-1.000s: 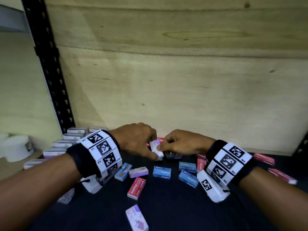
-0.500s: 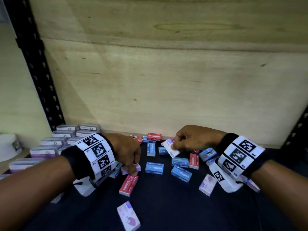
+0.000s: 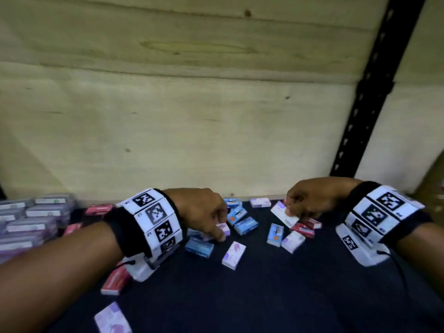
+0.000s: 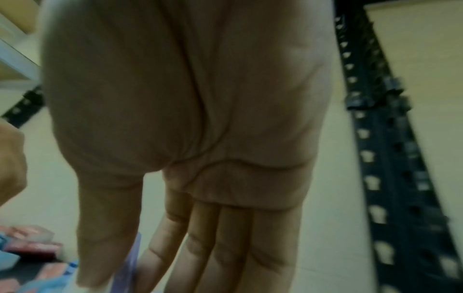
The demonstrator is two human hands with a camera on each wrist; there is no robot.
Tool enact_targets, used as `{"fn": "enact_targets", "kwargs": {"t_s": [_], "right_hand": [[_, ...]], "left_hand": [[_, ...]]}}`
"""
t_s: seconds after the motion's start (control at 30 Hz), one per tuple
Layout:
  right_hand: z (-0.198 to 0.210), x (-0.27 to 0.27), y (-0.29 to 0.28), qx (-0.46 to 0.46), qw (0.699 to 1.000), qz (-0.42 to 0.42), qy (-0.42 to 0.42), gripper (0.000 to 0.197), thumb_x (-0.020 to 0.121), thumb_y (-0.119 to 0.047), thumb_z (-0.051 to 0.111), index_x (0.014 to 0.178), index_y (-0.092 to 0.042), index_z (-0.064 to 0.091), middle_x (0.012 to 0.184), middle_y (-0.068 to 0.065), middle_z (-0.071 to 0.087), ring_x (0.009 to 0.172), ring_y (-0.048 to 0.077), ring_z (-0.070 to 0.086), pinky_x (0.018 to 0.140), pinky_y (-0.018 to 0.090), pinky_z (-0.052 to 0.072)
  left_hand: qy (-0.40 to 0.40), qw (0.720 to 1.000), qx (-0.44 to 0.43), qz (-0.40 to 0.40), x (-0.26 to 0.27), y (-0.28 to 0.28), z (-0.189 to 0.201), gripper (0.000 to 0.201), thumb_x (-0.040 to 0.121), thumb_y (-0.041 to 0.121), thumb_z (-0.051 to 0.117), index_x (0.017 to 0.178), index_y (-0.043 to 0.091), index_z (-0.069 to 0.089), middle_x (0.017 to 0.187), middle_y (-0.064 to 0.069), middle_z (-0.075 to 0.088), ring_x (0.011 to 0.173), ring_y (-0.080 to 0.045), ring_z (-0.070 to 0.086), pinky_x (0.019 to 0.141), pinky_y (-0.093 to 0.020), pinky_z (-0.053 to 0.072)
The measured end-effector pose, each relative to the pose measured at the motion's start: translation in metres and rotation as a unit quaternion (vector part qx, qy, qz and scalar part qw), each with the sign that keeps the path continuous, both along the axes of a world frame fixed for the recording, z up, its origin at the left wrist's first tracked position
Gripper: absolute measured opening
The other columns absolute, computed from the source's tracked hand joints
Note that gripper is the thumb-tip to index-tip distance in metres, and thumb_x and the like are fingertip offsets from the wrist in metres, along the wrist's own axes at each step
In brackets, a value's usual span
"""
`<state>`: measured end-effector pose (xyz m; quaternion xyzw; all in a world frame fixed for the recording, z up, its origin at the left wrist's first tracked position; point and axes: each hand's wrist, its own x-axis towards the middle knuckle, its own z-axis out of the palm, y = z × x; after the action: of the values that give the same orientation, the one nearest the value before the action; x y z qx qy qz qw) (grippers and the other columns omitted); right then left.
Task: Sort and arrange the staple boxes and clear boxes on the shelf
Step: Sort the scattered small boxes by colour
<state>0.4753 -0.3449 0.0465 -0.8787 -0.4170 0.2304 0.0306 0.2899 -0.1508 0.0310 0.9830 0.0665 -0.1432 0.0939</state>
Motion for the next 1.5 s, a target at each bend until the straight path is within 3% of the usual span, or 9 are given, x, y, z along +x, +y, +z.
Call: {"fn": "enact_targets", "kwargs": {"t_s": [0.1,0.2,0.5,0.7,0.87,0.97,1.07,1.17,1.5], "right_hand": [[-0.002,0.016,-0.037,-0.074,0.995,-0.059,-0.042,0.022,0.094,-0.034,0.061,0.079,-0.019,0.064,0.073,0.002,0.070,0.056,0.014,0.057,0.060,0.025,0.050],[-0.005,0.022,-0.065,-0.123,0.985,-0.108,-0.050,0.020,0.094,-0.034,0.063,0.086,-0.016,0.067,0.069,0.002,0.068,0.050,0.012,0.058,0.056,0.024,0.051],[-0.009,0.025,-0.097,-0.173,0.975,-0.136,-0.027,0.010,0.093,-0.029,0.067,0.095,-0.020,0.066,0.075,-0.005,0.060,0.065,0.009,0.055,0.051,0.020,0.045],[-0.018,0.028,-0.097,-0.156,0.979,-0.126,-0.026,0.014,0.092,-0.027,0.069,0.104,-0.021,0.071,0.075,-0.011,0.061,0.064,0.003,0.054,0.054,0.018,0.044],[-0.026,0.037,-0.095,-0.132,0.982,-0.135,-0.028,0.007,0.087,-0.027,0.075,0.082,-0.023,0.073,0.062,-0.011,0.064,0.063,0.012,0.060,0.064,0.025,0.052],[-0.027,0.040,-0.093,-0.131,0.982,-0.137,-0.021,0.008,0.086,-0.028,0.075,0.084,-0.020,0.075,0.050,-0.013,0.063,0.063,0.015,0.063,0.063,0.027,0.054],[-0.028,0.041,-0.094,-0.132,0.982,-0.133,-0.026,0.011,0.085,-0.031,0.076,0.090,-0.021,0.077,0.061,-0.009,0.066,0.066,0.016,0.066,0.067,0.029,0.056],[-0.029,0.042,-0.096,-0.123,0.981,-0.148,-0.026,0.009,0.084,-0.030,0.077,0.086,-0.021,0.077,0.060,-0.009,0.068,0.061,0.013,0.065,0.056,0.023,0.054],[-0.029,0.040,-0.089,-0.139,0.975,-0.169,-0.038,0.017,0.084,-0.030,0.077,0.079,-0.014,0.073,0.048,-0.007,0.063,0.055,0.013,0.061,0.049,0.022,0.051]], "left_hand": [[-0.015,0.998,0.003,-0.062,0.032,-0.045,-0.008,0.036,0.080,0.048,0.073,0.105,0.024,0.063,0.089,0.013,0.068,0.088,-0.011,0.063,0.079,-0.029,0.051],[-0.033,0.994,-0.003,-0.108,0.058,-0.087,-0.015,0.036,0.079,0.047,0.074,0.103,0.022,0.063,0.095,0.008,0.067,0.084,-0.012,0.059,0.074,-0.027,0.048],[-0.052,0.991,0.000,-0.122,0.103,-0.155,-0.037,0.039,0.072,0.048,0.079,0.097,0.020,0.070,0.097,0.003,0.069,0.088,-0.017,0.063,0.079,-0.037,0.056],[-0.027,0.993,0.009,-0.112,0.108,-0.156,-0.045,0.047,0.072,0.055,0.077,0.098,0.017,0.072,0.096,0.001,0.071,0.091,-0.017,0.064,0.081,-0.037,0.056],[-0.001,0.993,0.004,-0.122,0.105,-0.146,-0.040,0.044,0.076,0.049,0.076,0.101,0.013,0.072,0.100,-0.002,0.071,0.091,-0.019,0.064,0.073,-0.029,0.052],[-0.011,0.992,0.014,-0.128,0.104,-0.144,-0.042,0.038,0.078,0.045,0.076,0.100,0.015,0.073,0.100,0.000,0.070,0.089,-0.018,0.064,0.068,-0.027,0.049],[-0.027,0.991,0.019,-0.127,0.104,-0.145,-0.044,0.037,0.078,0.047,0.076,0.098,0.016,0.073,0.098,0.002,0.069,0.088,-0.017,0.064,0.071,-0.027,0.051],[-0.034,0.991,0.019,-0.125,0.104,-0.144,-0.045,0.039,0.077,0.049,0.075,0.098,0.016,0.073,0.097,0.001,0.068,0.088,-0.018,0.063,0.075,-0.030,0.054],[-0.058,0.991,-0.070,-0.097,0.080,-0.122,-0.034,0.042,0.081,0.052,0.070,0.104,0.017,0.072,0.105,0.003,0.069,0.095,-0.013,0.063,0.085,-0.032,0.054]]}}
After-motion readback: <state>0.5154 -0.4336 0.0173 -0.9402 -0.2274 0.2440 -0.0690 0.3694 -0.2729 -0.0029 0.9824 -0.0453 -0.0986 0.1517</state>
